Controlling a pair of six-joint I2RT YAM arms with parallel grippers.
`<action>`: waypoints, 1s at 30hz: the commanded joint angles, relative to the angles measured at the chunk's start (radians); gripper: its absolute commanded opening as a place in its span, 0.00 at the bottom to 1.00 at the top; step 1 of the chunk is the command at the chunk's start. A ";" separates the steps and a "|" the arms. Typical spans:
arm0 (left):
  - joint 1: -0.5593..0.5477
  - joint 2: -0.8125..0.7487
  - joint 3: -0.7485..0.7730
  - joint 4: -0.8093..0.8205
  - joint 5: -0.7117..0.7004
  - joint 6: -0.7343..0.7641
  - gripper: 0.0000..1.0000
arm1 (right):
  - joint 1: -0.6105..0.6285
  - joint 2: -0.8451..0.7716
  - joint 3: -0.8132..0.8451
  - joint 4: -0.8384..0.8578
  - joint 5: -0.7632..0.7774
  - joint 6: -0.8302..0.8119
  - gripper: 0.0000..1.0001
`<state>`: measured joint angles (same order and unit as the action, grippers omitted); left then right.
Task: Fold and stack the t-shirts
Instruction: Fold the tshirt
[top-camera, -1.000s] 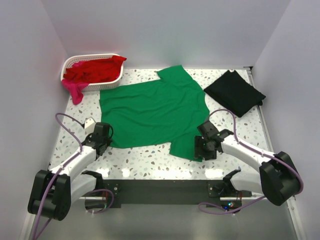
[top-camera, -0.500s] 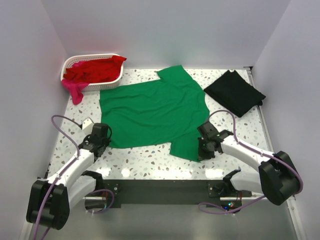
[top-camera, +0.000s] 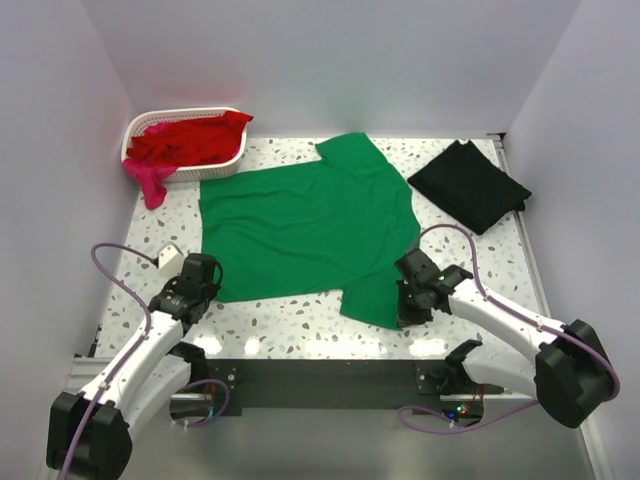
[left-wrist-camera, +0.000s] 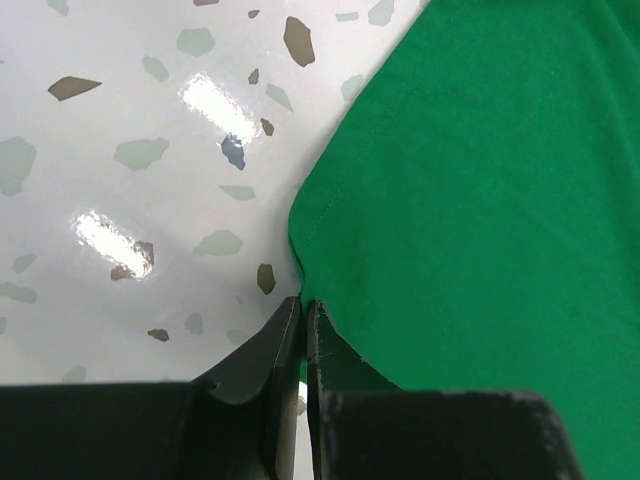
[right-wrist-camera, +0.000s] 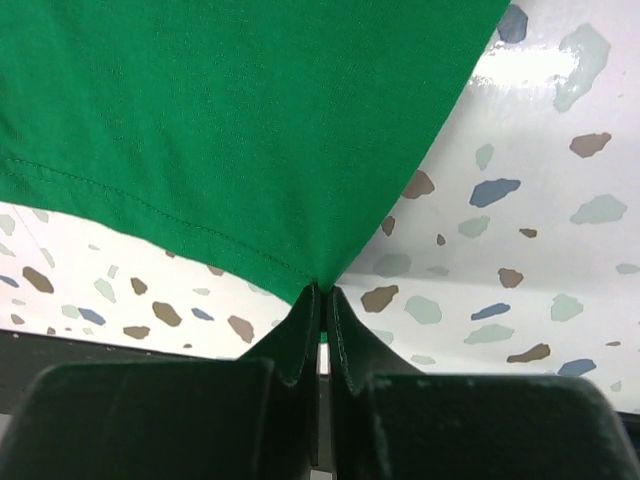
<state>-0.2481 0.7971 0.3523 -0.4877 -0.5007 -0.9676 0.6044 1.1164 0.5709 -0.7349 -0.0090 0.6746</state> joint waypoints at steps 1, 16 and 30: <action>-0.036 -0.042 0.056 -0.071 -0.041 -0.069 0.04 | 0.024 -0.026 0.006 -0.047 0.029 0.029 0.00; -0.186 -0.124 0.145 -0.322 -0.085 -0.259 0.02 | 0.044 -0.078 -0.037 0.005 0.026 0.033 0.00; -0.229 -0.073 0.148 -0.259 -0.139 -0.186 0.00 | 0.044 -0.064 -0.005 0.042 0.063 0.011 0.00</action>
<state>-0.4721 0.7074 0.4767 -0.8055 -0.5968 -1.1954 0.6434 1.0534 0.5266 -0.7105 0.0139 0.6952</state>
